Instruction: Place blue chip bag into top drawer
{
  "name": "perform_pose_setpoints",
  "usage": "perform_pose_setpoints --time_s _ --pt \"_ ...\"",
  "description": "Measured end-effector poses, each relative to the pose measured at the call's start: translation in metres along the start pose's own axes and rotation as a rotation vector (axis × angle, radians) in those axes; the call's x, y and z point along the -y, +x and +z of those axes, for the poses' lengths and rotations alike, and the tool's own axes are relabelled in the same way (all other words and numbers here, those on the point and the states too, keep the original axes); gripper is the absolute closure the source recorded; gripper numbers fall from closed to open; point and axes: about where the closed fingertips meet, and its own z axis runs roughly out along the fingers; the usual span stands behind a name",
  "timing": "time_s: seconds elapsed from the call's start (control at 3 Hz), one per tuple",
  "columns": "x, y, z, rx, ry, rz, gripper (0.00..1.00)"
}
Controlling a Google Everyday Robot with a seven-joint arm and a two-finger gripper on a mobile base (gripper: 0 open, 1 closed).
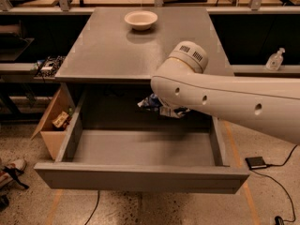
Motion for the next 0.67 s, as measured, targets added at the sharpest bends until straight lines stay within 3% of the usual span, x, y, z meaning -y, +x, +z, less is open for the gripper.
perform_pose_setpoints --time_s 0.67 --pt "-0.0007 0.0000 -0.0002 0.000 0.000 -0.002 0.12"
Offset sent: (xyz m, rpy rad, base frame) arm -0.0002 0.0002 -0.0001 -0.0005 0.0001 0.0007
